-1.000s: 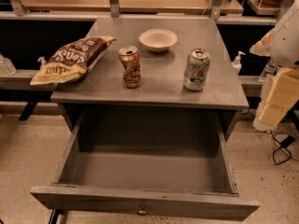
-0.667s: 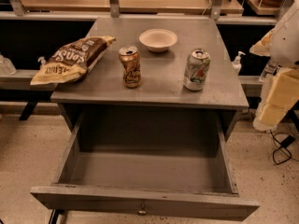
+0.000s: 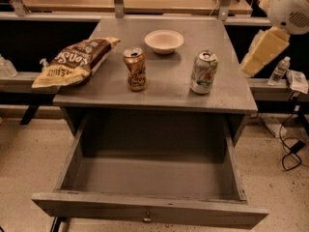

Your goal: Place 7up can into top drawer

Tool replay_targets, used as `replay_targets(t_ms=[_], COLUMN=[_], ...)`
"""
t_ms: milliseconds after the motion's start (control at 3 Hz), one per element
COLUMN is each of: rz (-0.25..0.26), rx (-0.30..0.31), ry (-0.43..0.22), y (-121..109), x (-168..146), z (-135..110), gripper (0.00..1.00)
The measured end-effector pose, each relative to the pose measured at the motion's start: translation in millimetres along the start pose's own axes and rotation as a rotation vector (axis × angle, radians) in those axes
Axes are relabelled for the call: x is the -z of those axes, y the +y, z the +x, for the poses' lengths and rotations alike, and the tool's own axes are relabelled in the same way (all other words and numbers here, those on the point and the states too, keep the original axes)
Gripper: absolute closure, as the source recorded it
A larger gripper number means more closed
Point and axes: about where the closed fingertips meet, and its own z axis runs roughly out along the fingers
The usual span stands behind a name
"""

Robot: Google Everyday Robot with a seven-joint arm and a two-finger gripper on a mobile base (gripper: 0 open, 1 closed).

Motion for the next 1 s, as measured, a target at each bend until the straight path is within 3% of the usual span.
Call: replay_targets(t_ms=[333, 1000], rz=[0.096, 0.115], rx=[-0.071, -0.072], ry=[-0.139, -0.156], y=[-50.5, -56.4], x=[-18.9, -19.4], z=[-18.9, -23.6], gripper=[0.00, 0.00])
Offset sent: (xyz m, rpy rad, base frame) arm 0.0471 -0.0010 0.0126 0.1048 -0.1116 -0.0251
